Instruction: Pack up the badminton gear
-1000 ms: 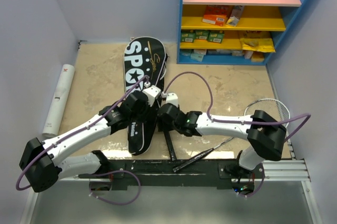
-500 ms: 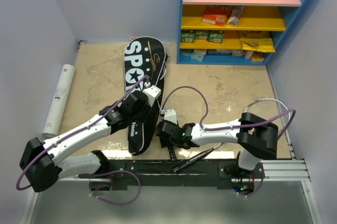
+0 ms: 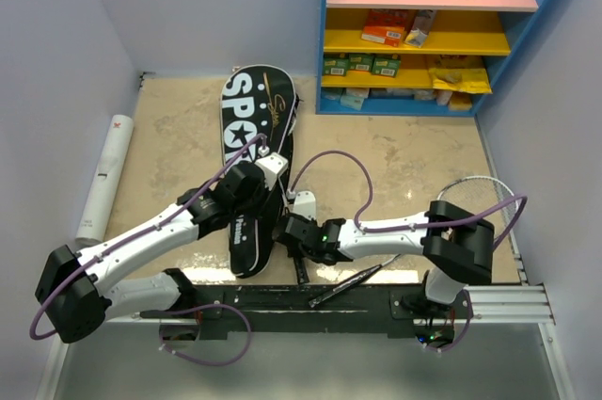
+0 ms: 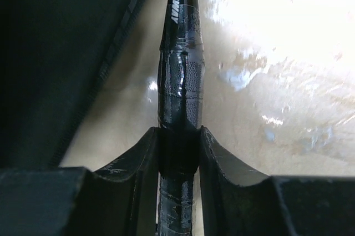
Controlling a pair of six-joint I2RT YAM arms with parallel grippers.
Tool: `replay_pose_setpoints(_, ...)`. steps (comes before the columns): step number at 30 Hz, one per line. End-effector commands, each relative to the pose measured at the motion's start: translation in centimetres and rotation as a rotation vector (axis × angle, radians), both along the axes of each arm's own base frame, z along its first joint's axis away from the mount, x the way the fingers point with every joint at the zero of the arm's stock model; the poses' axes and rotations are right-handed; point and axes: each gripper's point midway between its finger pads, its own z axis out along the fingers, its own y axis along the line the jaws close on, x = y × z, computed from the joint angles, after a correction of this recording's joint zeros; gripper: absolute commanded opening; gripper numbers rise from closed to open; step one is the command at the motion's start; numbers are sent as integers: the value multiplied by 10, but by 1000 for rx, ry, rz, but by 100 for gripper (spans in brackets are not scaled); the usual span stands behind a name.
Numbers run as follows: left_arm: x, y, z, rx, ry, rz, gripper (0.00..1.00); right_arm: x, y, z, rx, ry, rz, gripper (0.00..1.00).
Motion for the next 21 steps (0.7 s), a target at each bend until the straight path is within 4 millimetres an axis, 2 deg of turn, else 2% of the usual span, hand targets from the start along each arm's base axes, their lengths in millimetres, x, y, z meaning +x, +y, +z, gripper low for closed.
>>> replay_pose_setpoints(1, 5, -14, 9, -56, -27, -38, 0, 43, 12, 47, 101, -129, -80, 0)
replay_pose_setpoints(2, 5, -15, 9, -56, -25, -41, 0, 54, 15, 54, 143, -141, -95, 0)
replay_pose_setpoints(4, 4, -16, 9, -61, -22, -46, 0, 62, 16, 55, 172, -144, -83, 0)
replay_pose_setpoints(5, 4, -16, 9, -62, -21, -47, 0, 75, 19, 62, 219, -161, -95, 0)
replay_pose_setpoints(7, 3, -18, 10, -68, -18, -61, 0, 85, 17, 64, 228, -179, -76, 0)
replay_pose_setpoints(11, 2, -20, 10, -76, -16, -72, 0, 109, 30, 80, 285, -252, -58, 0)
replay_pose_setpoints(17, -1, -26, 10, -95, -6, -99, 0, 136, 47, 92, 375, -279, -25, 0)
replay_pose_setpoints(21, -1, -26, 10, -96, -5, -102, 0, 144, 56, 96, 410, -273, -8, 0)
